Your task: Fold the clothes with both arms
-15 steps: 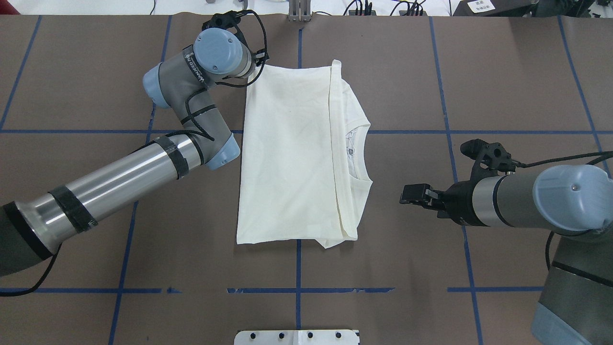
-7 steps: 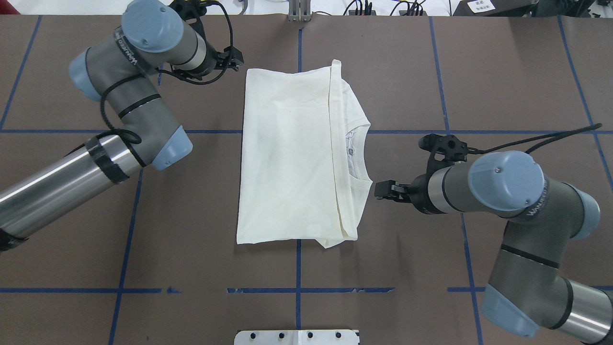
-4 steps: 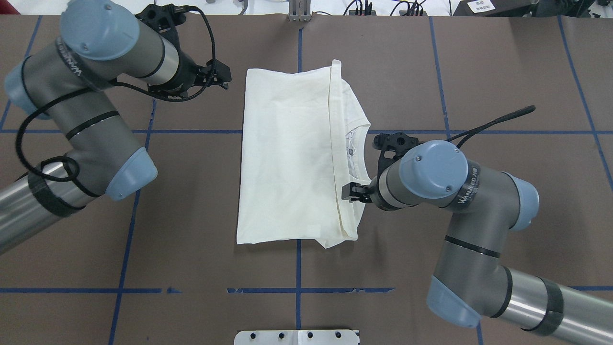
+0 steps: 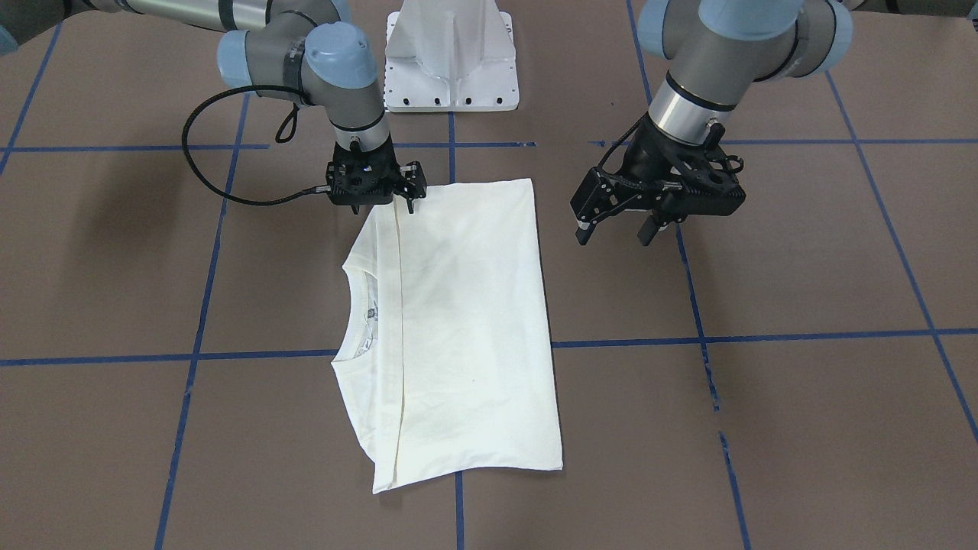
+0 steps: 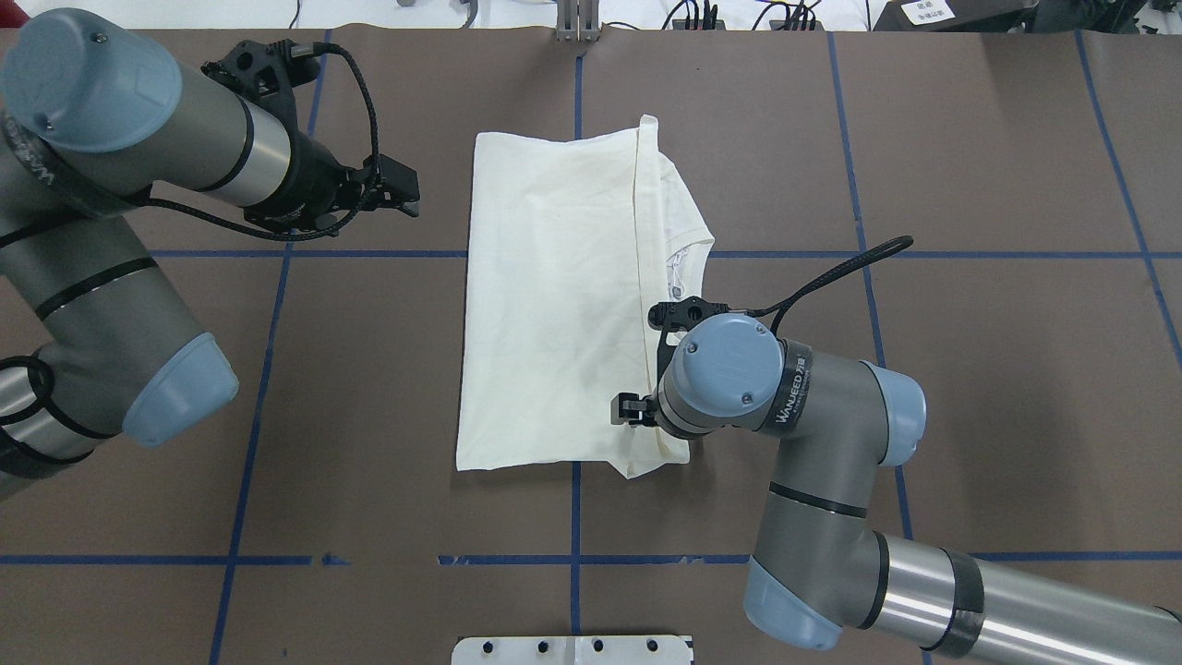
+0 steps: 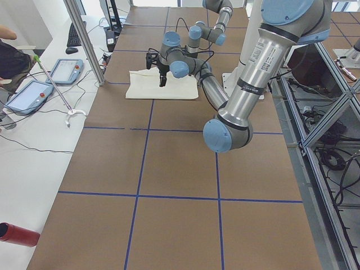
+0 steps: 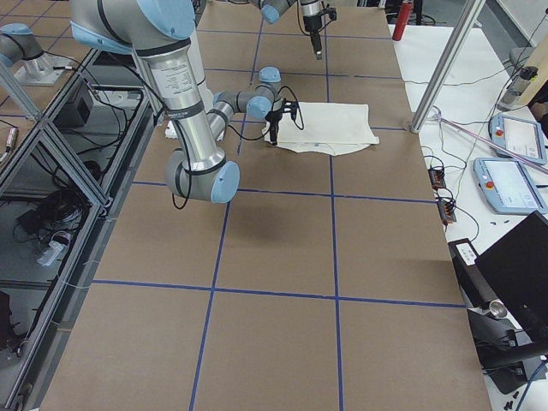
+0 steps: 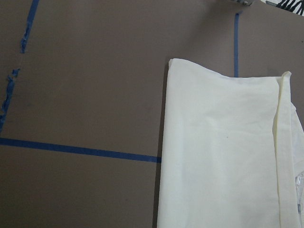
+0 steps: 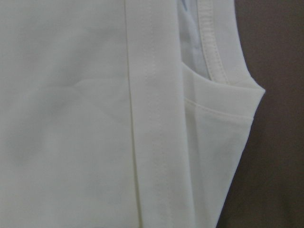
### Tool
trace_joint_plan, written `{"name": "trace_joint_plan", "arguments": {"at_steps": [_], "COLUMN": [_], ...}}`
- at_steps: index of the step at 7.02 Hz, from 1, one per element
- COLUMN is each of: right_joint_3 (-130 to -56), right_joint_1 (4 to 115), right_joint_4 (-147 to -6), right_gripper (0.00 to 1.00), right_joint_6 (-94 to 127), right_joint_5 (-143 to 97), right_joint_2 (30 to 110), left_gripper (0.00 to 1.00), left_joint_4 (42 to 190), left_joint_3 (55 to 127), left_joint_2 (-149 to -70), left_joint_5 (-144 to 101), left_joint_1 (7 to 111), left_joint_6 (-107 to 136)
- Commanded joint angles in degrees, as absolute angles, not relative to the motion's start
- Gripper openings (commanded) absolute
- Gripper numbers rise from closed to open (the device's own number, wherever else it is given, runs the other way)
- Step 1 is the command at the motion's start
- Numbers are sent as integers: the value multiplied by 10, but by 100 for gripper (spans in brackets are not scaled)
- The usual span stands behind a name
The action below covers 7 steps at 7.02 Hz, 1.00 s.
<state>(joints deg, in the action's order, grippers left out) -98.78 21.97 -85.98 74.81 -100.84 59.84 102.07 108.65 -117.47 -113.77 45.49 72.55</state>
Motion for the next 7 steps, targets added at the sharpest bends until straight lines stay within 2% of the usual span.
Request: {"name": "trace_joint_plan", "arguments": {"at_steps": [1,7], "right_joint_3": [-981,-997], "right_joint_1": [217,231], "right_joint_4": [-895,-960], "right_gripper": [100,100], "right_joint_6": [719,670], "right_joint_5": [-1013,-1013], "right_joint_2": [596,597], "left_gripper": [100,100], "left_joint_4": [1021,1025], "left_joint_3": [1089,1087], "left_joint_2": [-1166,-1160], "left_joint_5": [-1146,-1144], "left_joint_1": [454,434], "left_joint_6": [727,732]}}
